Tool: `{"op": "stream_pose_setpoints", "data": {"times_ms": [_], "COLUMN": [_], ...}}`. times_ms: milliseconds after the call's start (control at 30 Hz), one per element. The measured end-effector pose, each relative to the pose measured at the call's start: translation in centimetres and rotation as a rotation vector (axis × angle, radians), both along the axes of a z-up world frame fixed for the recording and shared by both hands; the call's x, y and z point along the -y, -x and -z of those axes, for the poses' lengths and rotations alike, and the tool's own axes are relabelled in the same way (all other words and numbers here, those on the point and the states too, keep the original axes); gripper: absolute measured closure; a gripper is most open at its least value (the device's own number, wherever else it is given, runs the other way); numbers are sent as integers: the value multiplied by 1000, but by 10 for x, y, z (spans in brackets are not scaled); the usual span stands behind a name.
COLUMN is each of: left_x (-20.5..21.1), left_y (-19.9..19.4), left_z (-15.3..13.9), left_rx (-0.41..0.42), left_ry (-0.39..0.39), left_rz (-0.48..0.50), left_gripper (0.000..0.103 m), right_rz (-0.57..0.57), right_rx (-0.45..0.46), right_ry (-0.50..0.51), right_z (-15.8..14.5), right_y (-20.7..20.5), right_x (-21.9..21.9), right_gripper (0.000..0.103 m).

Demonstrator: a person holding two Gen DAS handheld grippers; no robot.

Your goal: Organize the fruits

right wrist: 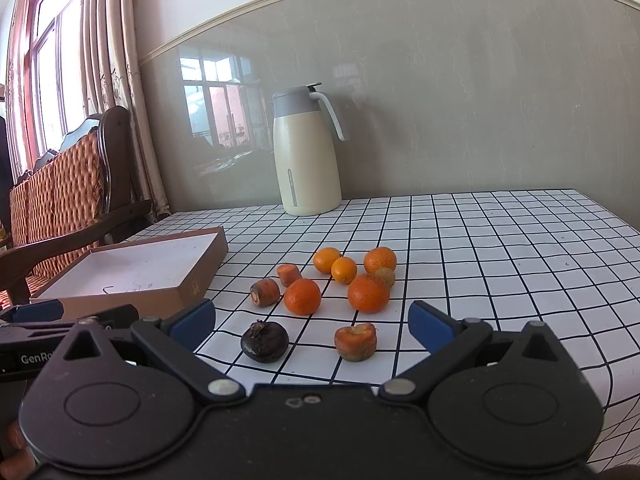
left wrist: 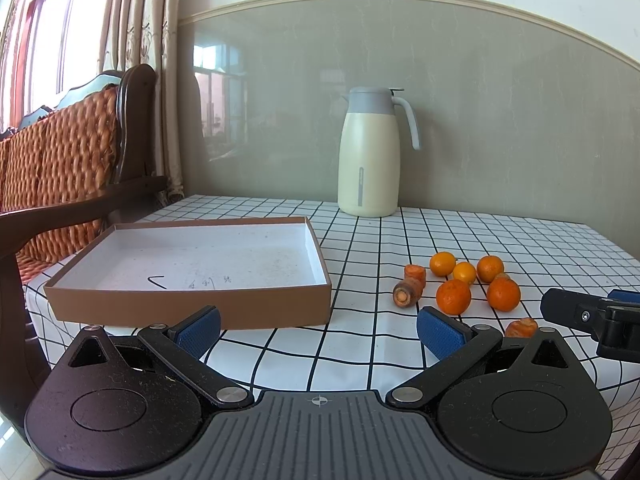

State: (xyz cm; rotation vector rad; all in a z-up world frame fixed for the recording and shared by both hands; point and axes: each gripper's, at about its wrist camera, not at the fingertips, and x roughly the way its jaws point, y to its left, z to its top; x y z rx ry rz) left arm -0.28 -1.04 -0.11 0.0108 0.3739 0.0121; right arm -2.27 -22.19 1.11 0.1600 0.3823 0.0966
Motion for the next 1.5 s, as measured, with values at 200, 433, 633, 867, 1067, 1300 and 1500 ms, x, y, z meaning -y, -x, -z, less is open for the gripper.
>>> {"op": "stream_pose_setpoints", "data": {"times_ms": [200,433,633,867,1067,1300,1500], "left_x": [0,0,2,3,9,25,37], "left_y": [1,1,1,1,0,-4,-13], "left_z": [1,1,1,1,3,7,12], "left_rx": [4,4,2,0,-14,-30,-69], "left_ry": [-5,-6,-14,-17,-24,-47,-45], "left_rz": [2,4,7,11,57,108,160], "left_gripper": [0,0,0,0,0,0,0], "right_rz": [0,1,2,16,30,61,62], "right_rx": [0,-1,-2,-4,-15,-42,-85], "right_ry": [0,-2,-3,0,8,18,-1], "right_z": [0,0,0,0,2,7,12], "right_y": [0,0,0,0,1,-1,-8], "right_x": [0,1,1,3,9,18,25], "right_gripper": [6,6,6,6,6,12,19]}}
